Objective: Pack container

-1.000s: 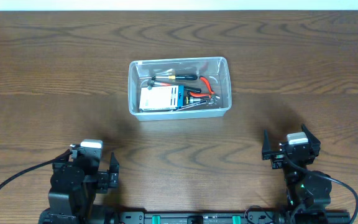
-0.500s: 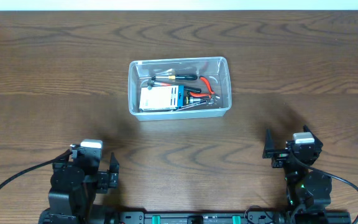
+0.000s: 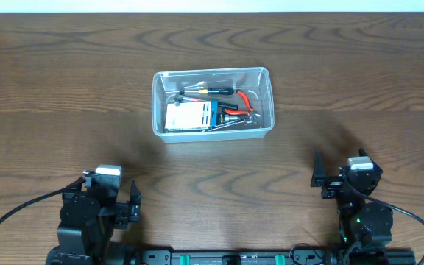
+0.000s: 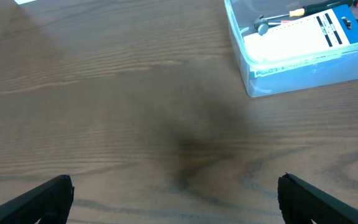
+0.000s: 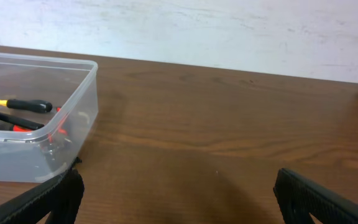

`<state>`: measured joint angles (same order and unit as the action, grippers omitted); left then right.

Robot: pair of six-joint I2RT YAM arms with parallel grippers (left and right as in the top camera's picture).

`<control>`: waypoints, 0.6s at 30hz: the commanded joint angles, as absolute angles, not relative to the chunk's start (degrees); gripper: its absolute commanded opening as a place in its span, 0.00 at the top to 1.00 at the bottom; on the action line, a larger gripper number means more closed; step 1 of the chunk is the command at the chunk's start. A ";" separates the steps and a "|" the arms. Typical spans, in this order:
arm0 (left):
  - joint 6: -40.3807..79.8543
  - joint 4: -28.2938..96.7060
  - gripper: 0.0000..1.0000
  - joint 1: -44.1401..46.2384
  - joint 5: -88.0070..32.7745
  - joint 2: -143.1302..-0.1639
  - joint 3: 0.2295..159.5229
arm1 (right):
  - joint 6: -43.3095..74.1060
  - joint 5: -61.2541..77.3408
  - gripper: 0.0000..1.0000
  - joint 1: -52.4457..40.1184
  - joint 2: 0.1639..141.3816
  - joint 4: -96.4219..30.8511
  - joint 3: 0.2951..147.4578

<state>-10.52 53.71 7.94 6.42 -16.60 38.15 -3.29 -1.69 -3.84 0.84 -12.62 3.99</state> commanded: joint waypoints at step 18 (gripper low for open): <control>-6.94 51.72 0.02 7.53 -5.61 -11.20 35.68 | -2.17 -1.69 0.01 -3.68 0.30 -12.86 3.88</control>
